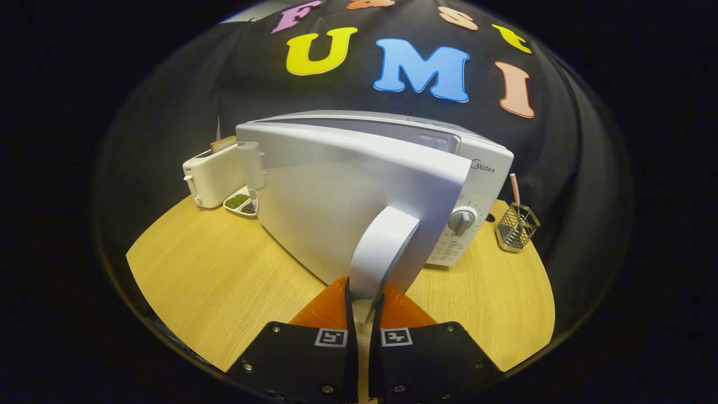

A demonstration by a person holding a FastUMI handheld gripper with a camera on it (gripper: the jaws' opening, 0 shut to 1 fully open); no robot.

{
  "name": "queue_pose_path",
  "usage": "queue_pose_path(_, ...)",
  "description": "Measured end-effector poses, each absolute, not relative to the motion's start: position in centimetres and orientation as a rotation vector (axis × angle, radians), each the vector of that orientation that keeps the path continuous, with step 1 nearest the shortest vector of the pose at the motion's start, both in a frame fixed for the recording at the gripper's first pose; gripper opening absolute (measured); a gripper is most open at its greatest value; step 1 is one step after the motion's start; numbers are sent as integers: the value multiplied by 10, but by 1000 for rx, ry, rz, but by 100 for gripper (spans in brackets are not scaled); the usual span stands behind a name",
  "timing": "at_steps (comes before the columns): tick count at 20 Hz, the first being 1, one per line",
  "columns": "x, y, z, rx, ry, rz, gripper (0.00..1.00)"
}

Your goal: Open the microwave, put the food inside, and close the microwave door.

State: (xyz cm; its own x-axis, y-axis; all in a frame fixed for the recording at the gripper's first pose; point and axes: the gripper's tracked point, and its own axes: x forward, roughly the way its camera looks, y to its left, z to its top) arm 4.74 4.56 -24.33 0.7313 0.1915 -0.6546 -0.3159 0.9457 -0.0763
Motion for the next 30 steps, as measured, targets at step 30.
queue_pose_path(30, -83, 187, -237, -190, 705, 334, 12)
